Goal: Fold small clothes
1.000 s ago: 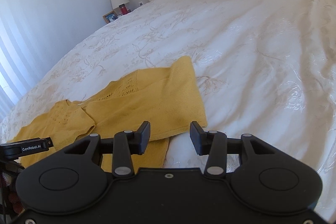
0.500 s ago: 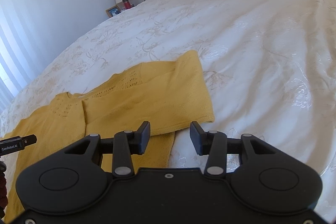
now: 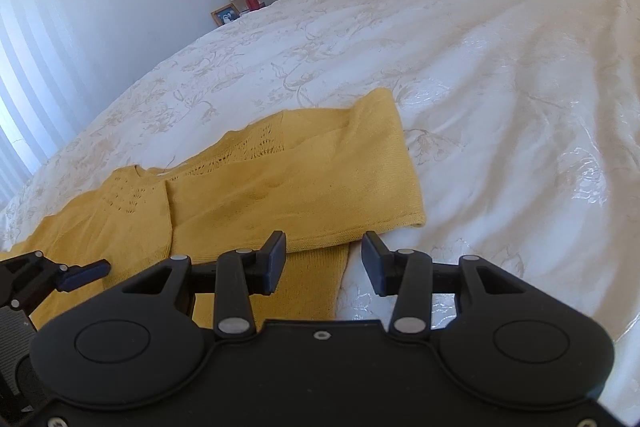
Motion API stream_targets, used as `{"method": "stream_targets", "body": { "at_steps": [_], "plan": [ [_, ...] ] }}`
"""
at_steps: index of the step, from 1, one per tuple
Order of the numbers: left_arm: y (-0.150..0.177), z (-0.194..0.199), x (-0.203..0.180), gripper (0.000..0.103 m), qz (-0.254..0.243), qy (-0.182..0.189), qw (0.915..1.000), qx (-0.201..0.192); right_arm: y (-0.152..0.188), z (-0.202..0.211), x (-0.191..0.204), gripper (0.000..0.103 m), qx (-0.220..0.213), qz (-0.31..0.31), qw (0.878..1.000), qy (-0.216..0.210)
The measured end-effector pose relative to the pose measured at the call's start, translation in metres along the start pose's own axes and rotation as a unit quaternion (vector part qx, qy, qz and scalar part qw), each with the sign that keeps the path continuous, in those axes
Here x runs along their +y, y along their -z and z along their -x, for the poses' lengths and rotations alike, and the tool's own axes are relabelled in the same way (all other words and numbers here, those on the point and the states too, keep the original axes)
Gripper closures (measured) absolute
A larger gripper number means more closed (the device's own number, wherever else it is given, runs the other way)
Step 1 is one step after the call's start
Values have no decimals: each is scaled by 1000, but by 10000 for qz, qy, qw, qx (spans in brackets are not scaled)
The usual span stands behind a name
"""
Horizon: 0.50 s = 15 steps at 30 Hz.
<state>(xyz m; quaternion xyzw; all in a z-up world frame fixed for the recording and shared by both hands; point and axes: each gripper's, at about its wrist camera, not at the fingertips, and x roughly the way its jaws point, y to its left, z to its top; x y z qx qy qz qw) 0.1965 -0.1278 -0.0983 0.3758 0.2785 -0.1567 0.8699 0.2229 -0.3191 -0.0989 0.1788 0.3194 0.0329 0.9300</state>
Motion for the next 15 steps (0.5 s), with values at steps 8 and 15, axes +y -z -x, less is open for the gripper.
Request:
{"method": "stream_targets", "body": {
  "at_steps": [8, 15],
  "plan": [
    [-5, 6, 53, 99, 1474, 490, 9875, -281, -1, 0, -1, 51, 3, -61, 10000, -28],
    [18, -18, 134, 99, 3200, 671, 9449, 147, 0, -3, 1, 51, 48, -18, 10000, -40]
  ]
}}
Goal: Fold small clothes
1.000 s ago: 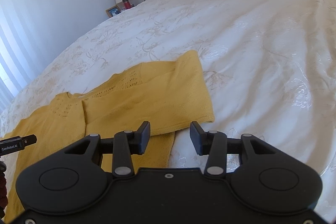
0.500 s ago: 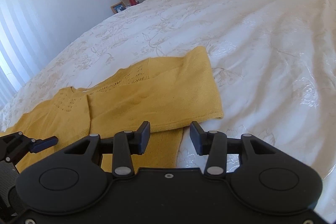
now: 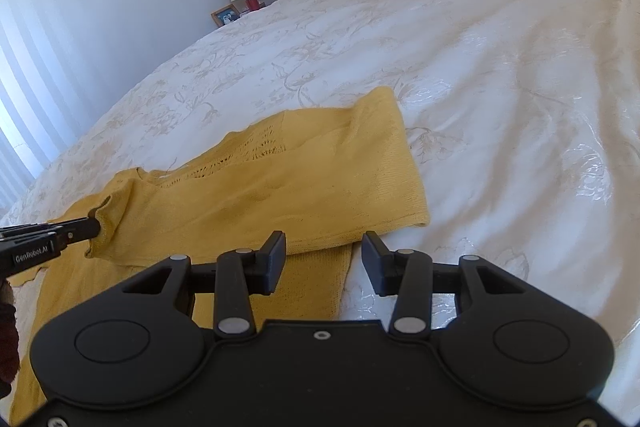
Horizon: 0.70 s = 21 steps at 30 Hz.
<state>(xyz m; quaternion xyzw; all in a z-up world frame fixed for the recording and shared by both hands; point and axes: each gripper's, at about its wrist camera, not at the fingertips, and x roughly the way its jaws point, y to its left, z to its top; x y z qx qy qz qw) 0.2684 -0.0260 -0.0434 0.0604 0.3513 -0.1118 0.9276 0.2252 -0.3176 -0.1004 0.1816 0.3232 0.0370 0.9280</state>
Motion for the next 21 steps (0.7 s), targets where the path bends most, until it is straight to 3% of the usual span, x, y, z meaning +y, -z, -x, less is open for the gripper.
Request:
{"method": "stream_targets", "body": {
  "at_steps": [3, 6, 11, 13, 15, 21],
  "plan": [
    [3, -17, 29, 99, 471, 10, 9983, 342, 1, -2, 3, 51, 17, 51, 10000, -1],
    [8, -33, 52, 98, 883, 305, 9935, 645, 2, -3, 5, 51, 33, 100, 9999, -3],
    [9, -41, 69, 95, 1309, 646, 9871, 664, 3, -4, 6, 51, 60, 119, 9999, 3],
    [7, -43, 72, 86, 1362, 742, 9857, 666, 3, -4, 6, 51, 61, 120, 9999, -6],
    [5, -43, 72, 64, 1380, 902, 9846, 584, 3, -5, 7, 51, 62, 137, 9999, -9],
    [4, -51, 60, 53, 1123, 809, 9887, 583, 4, -6, 9, 51, 82, 198, 9998, -13]
  ]
}}
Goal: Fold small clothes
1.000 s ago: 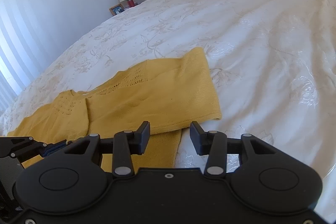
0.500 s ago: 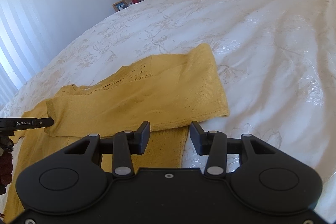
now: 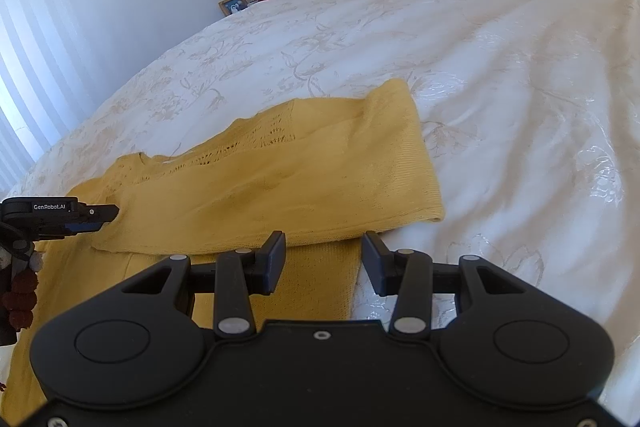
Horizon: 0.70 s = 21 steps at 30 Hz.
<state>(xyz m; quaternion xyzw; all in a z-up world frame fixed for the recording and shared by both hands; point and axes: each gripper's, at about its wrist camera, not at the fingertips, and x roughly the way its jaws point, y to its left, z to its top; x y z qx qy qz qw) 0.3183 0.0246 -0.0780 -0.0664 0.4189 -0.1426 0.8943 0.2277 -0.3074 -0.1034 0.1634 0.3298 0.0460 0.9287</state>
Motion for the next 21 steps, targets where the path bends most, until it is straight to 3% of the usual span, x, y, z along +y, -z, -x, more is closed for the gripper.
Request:
{"method": "stream_targets", "body": {
  "at_steps": [4, 6, 7, 9, 18, 21],
  "plan": [
    [-1, -7, -7, 51, -124, -152, 9998, -13, 1, -1, 3, 50, 21, 46, 10000, -5],
    [-2, -7, -10, 57, -129, -191, 9997, -50, 1, -3, 3, 50, 42, 62, 10000, 0],
    [-1, -6, -11, 78, -185, -204, 9996, -105, 1, -3, 3, 50, 48, 65, 10000, 4],
    [-1, -1, -12, 95, -219, -128, 9995, -170, 1, -4, 3, 50, 56, 64, 10000, 6],
    [-22, 48, -15, 96, -313, -125, 9962, -806, 1, -4, 3, 50, 56, 69, 10000, 3],
    [-32, 60, -7, 96, -483, -343, 9937, -951, 2, -5, 4, 49, 62, 66, 10000, -2]
  ]
}}
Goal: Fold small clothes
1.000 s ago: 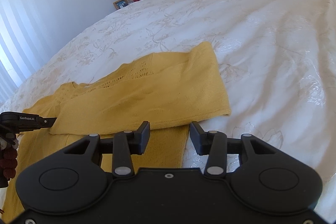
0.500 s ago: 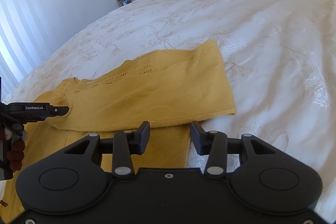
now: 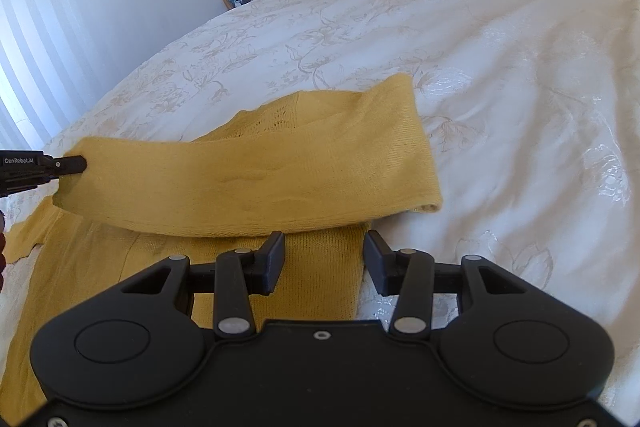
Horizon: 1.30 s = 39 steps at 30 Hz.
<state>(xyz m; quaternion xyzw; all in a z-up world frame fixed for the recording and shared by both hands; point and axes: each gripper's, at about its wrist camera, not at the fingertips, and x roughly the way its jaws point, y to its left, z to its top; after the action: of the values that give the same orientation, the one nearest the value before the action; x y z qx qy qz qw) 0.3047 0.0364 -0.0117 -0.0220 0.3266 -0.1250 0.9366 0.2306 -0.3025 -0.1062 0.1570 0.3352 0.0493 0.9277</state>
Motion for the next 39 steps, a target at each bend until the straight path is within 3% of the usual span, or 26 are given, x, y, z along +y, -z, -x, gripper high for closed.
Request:
{"method": "stream_targets", "body": {
  "at_steps": [9, 13, 20, 21, 23, 24, 27, 34, 39],
  "plan": [
    [22, -27, 42, 96, 180, -630, 9964, 533, 2, -2, 4, 46, 49, 98, 9999, 21],
    [31, -40, 53, 90, 328, -824, 9936, 699, 3, -3, 5, 46, 81, 129, 9999, 44],
    [32, -46, 45, 84, -181, -1006, 9920, 741, 4, -5, 7, 45, 120, 185, 9997, 70],
    [32, -45, 43, 72, -284, -1177, 9903, 676, 4, -5, 7, 45, 119, 200, 9997, 76],
    [31, -43, 42, 57, -388, -1580, 9852, 548, 5, -5, 7, 45, 114, 229, 9996, 87],
    [30, -40, 44, 57, -328, -1655, 9843, 512, 5, -5, 7, 45, 112, 234, 9996, 88],
    [30, -28, 53, 56, -49, -1624, 9858, 416, 4, -5, 7, 45, 96, 233, 9997, 80],
    [60, 5, 52, 48, -507, -1109, 9923, 220, 6, -4, 10, 45, 46, 321, 9994, 107],
    [83, 27, 65, 44, -251, -994, 9945, 218, 10, -2, 11, 43, -44, 413, 9991, 123]
  ]
}}
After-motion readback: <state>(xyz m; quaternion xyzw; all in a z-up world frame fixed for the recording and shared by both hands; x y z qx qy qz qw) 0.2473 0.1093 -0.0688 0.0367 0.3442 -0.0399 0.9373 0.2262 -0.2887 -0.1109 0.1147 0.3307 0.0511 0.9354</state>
